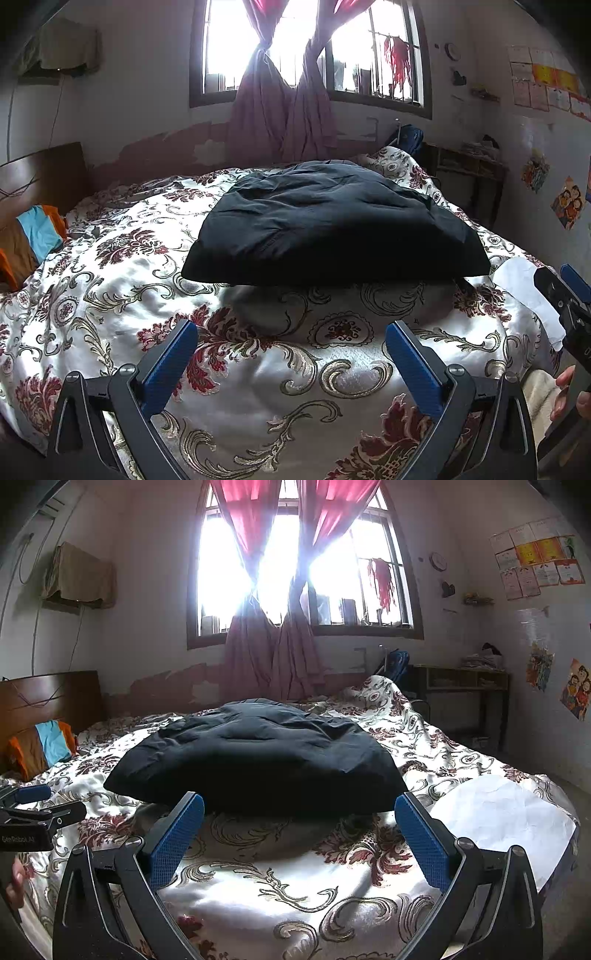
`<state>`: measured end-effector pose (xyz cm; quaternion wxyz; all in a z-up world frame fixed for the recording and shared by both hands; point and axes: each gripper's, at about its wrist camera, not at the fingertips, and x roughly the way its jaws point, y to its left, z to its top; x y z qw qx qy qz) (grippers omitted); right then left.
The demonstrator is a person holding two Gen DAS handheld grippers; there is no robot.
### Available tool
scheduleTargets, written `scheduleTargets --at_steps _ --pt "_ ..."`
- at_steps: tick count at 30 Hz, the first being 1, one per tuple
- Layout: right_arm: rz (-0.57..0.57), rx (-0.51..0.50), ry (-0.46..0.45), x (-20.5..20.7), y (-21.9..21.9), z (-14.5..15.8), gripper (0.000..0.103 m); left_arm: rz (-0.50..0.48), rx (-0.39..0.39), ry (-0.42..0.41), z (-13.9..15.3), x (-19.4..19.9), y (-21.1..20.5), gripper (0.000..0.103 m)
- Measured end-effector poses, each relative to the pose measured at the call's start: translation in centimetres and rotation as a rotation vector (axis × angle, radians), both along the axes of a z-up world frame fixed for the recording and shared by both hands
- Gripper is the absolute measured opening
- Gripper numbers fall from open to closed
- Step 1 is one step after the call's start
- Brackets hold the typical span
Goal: Fold large clothes
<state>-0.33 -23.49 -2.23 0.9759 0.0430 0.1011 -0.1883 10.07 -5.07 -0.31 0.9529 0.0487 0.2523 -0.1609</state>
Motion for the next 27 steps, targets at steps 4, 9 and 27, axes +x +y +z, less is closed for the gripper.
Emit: scheduleTargets --at_steps 4,9,27 --pt "0.0 0.0 0.0 -0.06 -0.02 0.01 0.102 0.003 0.002 0.002 -0.04 -0.05 -0.13 0.102" --pt "0.0 0.001 0.001 0.01 -0.09 0.02 0.102 0.008 0.006 0.007 -0.18 -0.13 -0.15 0.102" --pt "0.002 0.001 -0.002 -0.02 -0.17 -0.04 0.102 0.012 0.006 0.008 -0.23 -0.12 -0.26 0.102"
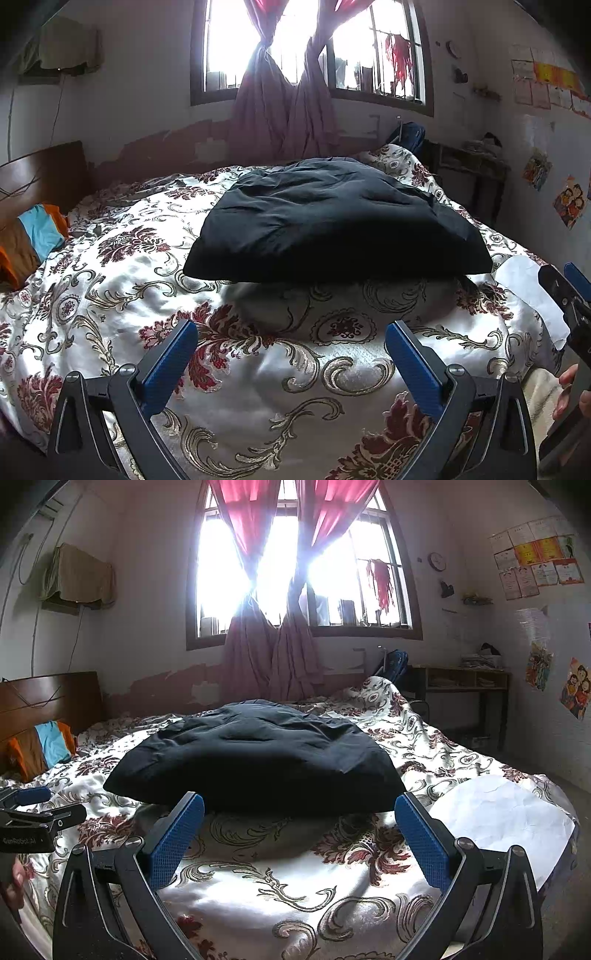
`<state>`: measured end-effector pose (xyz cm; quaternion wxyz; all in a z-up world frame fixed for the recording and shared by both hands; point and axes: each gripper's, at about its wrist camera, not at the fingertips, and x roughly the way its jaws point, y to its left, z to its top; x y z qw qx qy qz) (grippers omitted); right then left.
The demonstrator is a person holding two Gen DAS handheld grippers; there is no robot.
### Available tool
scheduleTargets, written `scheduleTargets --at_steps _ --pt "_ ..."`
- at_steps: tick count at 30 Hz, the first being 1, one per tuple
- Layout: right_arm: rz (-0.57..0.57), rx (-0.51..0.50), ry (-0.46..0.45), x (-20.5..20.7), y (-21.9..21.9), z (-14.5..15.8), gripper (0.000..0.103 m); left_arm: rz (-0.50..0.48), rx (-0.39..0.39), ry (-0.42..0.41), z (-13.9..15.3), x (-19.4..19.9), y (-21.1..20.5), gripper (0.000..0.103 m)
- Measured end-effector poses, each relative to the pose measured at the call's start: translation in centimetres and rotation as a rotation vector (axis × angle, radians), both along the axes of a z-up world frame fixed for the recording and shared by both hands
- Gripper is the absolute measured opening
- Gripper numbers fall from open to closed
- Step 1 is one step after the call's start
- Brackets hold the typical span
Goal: Fold large clothes
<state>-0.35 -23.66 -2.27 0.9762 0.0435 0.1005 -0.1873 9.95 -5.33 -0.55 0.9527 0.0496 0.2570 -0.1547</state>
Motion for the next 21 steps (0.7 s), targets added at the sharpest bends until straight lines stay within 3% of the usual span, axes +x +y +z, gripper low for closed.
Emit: scheduleTargets --at_steps 21 --pt "0.006 -0.003 0.005 -0.18 0.1 -0.49 0.102 0.069 0.017 0.024 -0.16 0.01 -0.17 0.102"
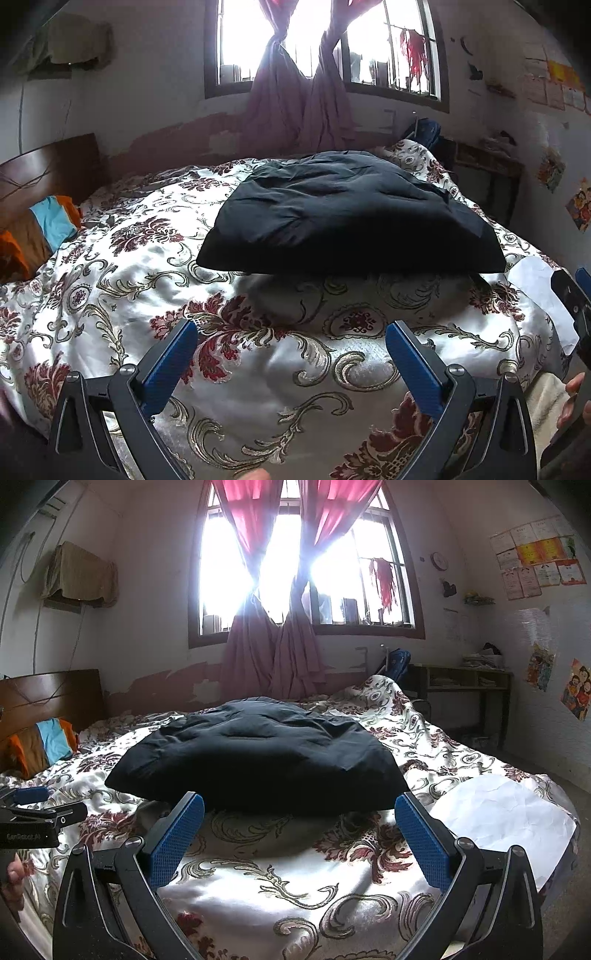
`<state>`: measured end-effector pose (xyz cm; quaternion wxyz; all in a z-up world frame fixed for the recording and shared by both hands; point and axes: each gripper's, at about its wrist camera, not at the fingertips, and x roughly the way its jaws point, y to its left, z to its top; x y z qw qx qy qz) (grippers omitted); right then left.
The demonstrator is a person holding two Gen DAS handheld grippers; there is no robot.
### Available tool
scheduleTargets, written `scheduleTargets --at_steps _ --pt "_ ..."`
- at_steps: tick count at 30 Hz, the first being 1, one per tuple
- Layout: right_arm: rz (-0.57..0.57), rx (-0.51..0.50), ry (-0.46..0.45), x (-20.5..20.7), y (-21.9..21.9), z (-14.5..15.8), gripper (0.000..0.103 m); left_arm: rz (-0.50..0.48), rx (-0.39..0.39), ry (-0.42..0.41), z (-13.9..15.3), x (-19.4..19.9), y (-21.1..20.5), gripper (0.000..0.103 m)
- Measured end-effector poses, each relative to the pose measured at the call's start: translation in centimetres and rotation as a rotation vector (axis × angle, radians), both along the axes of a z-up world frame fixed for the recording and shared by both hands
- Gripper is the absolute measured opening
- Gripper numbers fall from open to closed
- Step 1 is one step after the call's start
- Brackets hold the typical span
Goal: Fold large clothes
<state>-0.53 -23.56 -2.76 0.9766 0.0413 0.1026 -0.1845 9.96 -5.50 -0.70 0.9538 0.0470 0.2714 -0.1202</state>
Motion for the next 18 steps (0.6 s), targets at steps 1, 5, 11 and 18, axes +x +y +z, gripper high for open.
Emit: scheduleTargets --at_steps 1,5,11,18 --pt "0.0 0.0 0.0 0.01 0.02 0.0 0.102 0.001 0.0 0.001 0.0 0.02 0.03 0.102" --pt "0.005 0.001 0.005 -0.05 0.0 -0.16 0.102 -0.018 -0.024 0.018 -0.14 0.14 0.12 0.102" --pt "0.009 0.0 0.008 -0.12 -0.1 -0.24 0.102 -0.019 -0.023 0.032 -0.46 0.25 0.03 0.102" --pt "0.009 0.002 0.012 -0.21 -0.19 -0.35 0.102 -0.011 -0.013 0.017 -0.52 0.14 -0.03 0.102"
